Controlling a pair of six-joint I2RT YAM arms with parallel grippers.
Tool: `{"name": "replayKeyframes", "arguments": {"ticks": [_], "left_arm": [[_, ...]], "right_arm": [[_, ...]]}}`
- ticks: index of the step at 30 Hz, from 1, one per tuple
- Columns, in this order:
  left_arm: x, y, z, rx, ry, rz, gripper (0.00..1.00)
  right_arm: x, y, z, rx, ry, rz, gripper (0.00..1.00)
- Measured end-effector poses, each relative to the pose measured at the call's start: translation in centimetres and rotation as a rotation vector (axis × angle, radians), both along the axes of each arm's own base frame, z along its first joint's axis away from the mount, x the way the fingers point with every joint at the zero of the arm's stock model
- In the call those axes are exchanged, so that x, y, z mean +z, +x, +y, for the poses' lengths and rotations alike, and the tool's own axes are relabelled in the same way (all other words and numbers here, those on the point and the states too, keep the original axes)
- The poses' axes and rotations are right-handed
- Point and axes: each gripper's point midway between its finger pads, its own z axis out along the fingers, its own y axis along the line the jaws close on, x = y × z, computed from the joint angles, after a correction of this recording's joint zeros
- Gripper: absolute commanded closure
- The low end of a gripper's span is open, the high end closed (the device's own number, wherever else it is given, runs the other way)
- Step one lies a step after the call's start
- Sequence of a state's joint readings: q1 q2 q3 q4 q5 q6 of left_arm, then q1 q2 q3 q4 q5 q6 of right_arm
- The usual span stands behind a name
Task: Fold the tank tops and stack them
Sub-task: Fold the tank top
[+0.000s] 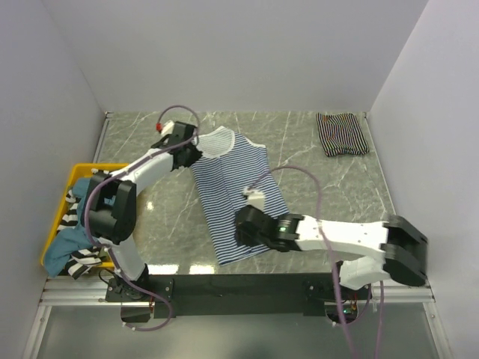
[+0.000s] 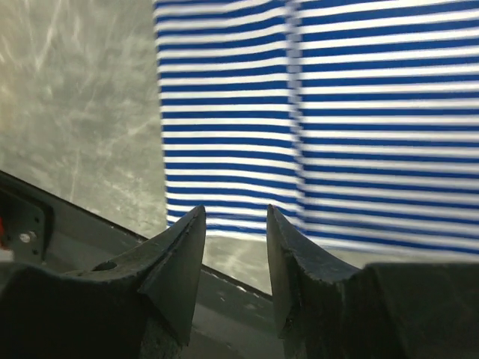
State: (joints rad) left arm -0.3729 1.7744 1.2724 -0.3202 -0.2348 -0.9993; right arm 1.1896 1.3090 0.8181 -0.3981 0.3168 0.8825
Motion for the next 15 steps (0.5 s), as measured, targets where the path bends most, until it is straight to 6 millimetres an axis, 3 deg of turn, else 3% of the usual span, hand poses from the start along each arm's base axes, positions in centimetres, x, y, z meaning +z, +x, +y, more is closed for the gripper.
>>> {"name": "replayKeyframes", "arguments": {"ticks": [4, 8, 9, 12, 15], "left_arm": [[-2.6, 1.3, 3.8, 0.075, -0.009, 0.041, 0.75], [-6.8, 2.3, 4.2, 0.057, 0.014, 0.125, 0.75], [-7.8, 2.7, 4.3, 0.054, 0.021, 0.144, 0.75], [-7.1, 4.8, 4.5, 0.049, 0.009, 0.113, 0.74], [-7.5, 5.8, 6.2, 0.066, 0.025, 0.123, 0.73]], "right_arm": [[-3.0, -0.6, 3.9, 0.09, -0.087, 0.031, 0.56], [-7.1, -1.4, 5.7, 0.149, -0.177, 0.089, 0.56], [-7.5, -1.4, 6.0, 0.157, -0.193, 0.092, 0.56], [-6.9, -1.5, 9.6, 0.2, -0.142, 0.096, 0.56], [-7.0, -2.1, 12.8, 0.254, -0.11, 0.112, 0.56]]}}
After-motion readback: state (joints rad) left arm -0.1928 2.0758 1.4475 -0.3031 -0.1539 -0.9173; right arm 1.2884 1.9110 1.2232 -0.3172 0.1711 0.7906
